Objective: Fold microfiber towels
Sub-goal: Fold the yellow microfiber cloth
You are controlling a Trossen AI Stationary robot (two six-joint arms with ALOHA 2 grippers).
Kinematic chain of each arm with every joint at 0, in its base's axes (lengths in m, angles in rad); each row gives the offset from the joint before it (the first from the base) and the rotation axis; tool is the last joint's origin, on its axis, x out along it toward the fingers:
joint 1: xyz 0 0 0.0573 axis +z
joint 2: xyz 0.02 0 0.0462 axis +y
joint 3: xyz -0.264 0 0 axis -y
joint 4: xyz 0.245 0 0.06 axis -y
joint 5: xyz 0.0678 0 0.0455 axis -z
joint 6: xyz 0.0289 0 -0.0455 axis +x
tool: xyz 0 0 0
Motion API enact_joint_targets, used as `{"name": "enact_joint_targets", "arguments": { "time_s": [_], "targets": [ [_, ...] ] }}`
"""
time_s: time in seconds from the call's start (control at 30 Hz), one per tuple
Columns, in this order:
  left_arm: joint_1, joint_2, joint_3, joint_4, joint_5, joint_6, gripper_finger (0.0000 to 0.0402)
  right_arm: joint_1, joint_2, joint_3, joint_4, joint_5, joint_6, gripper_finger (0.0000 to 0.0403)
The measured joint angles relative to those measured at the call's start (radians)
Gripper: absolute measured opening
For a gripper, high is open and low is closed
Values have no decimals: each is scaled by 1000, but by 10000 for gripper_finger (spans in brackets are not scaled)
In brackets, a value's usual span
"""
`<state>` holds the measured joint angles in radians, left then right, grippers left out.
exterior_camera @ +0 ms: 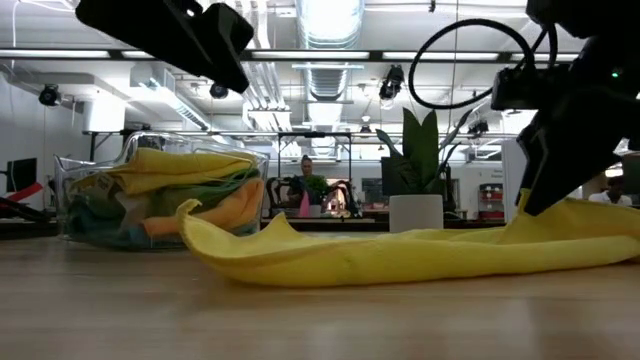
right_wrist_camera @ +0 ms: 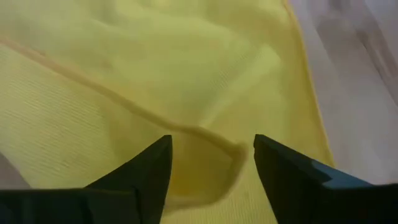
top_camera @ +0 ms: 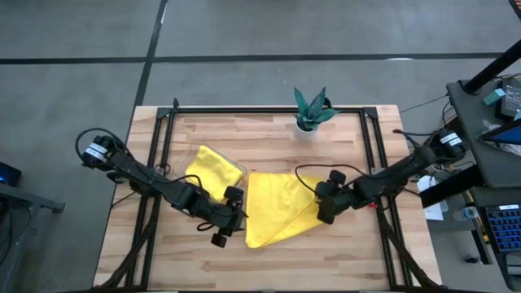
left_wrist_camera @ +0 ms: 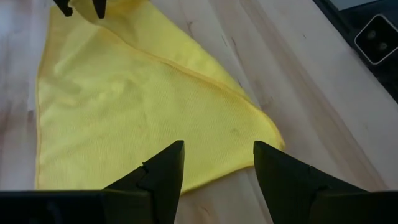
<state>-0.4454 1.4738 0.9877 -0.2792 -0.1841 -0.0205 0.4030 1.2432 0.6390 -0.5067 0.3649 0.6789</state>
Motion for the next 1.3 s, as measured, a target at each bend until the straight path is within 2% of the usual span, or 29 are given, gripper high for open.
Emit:
{"name": "enact_joint_targets", "arguments": {
  "time_s": [0.1,0.3,0.33,0.57,0.9,1.07,1.3],
  "targets": [
    [0,0,-14,2,0,-3,178,14,2,4,26,-1,-39,180],
    [-2,0,-46,9,0,-28,178,48,2,33,27,-10,-47,32],
    [-3,0,-46,8,-1,-33,178,60,2,38,27,-14,-48,23],
    [-50,7,-48,15,-6,-9,178,170,3,115,28,-14,-16,9],
    [-141,174,-51,200,-38,79,178,372,19,171,106,-6,143,8],
    [-160,220,-51,222,-61,78,178,434,100,183,168,5,162,8],
    [-173,251,-51,243,-95,79,178,461,248,244,166,1,167,8]
  ]
}}
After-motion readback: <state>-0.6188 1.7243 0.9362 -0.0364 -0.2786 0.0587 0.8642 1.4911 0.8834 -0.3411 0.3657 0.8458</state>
